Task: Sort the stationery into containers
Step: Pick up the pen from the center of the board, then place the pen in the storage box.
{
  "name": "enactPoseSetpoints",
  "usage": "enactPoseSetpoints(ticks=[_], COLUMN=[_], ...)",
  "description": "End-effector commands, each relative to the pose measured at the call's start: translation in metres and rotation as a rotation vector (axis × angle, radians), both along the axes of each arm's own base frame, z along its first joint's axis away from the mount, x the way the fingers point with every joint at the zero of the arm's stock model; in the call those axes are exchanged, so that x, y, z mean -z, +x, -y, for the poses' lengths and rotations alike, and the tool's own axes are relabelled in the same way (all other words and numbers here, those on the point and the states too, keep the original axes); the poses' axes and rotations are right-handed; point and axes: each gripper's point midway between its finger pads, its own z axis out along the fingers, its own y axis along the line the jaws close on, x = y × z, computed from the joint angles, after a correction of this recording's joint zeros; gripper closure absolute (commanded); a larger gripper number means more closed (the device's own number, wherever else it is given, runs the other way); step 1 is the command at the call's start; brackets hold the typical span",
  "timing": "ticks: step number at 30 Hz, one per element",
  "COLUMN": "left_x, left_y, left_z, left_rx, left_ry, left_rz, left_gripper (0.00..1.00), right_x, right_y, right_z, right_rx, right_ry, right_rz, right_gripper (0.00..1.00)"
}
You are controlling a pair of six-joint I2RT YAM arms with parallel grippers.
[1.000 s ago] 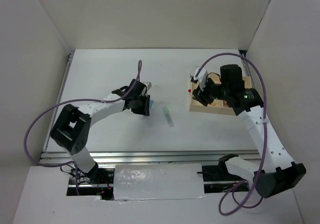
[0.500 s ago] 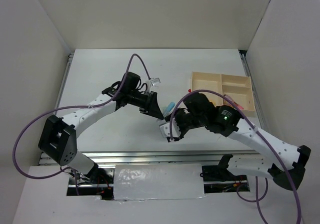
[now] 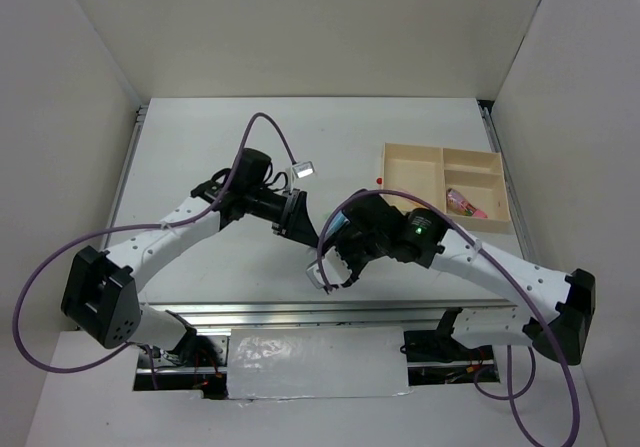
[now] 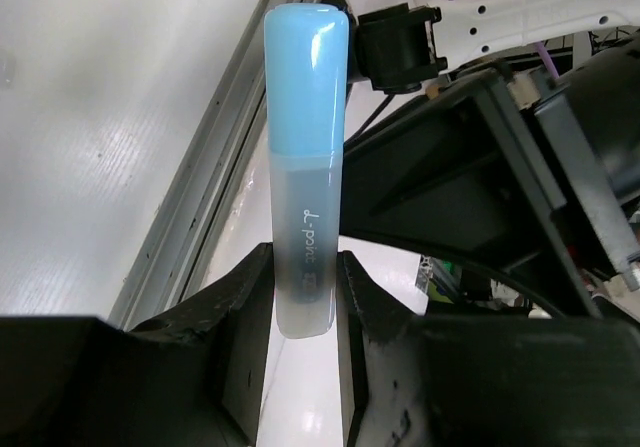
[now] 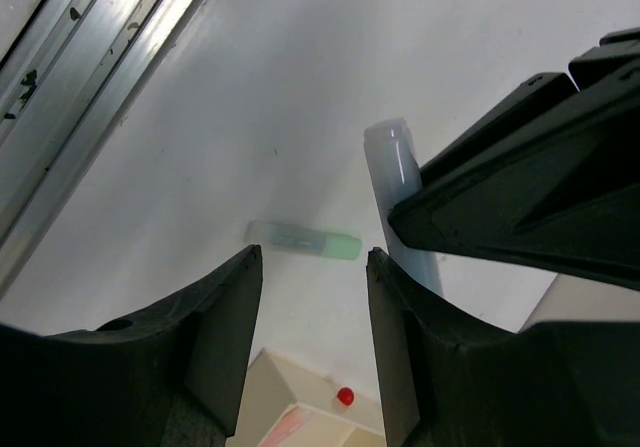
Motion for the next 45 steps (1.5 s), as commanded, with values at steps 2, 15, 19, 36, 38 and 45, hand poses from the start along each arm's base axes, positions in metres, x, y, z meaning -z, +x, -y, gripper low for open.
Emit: enactPoseSetpoints(ticks=[2, 15, 19, 36, 38, 45], left_x=[-0.008, -0.006, -0.010, 0.007, 0.013, 0.014], left_y=[-0.012, -0.015, -0.019, 0.032, 0.040, 0.050], left_z=[0.000, 0.001, 0.001, -0.028, -0.032, -0.026], left_rx=[0.046, 0.073, 0.075, -0.165, -0.185, -0.174], left_ry=[-0.035, -0.047, -0.063, 0.055, 0.088, 0.120], left_rz=[-0.015, -0.052, -0.061, 0.029, 0.042, 0.109], left_gripper=[1.00, 1.00, 1.00, 0.01, 0.01, 0.01], right_x=[-0.051, -0.041, -0.030, -0.015, -0.005, 0.014], right_y=[0.006, 0.018, 0.030, 0.130, 0.163, 0.251], right_z=[-0.004, -0.005, -0.012, 0.077, 0.117, 0.183], right_rx=[-0.035, -0.041, -0.037, 0.279, 0.401, 0.678], right_ry=[0.127, 0.139, 0.116, 0.018, -0.033, -0.066], right_rz=[0.105, 0.117, 0.122, 0.176, 0.152, 0.023], right_gripper=[0.47, 0.44, 0.46, 0.98, 0.99, 0.99])
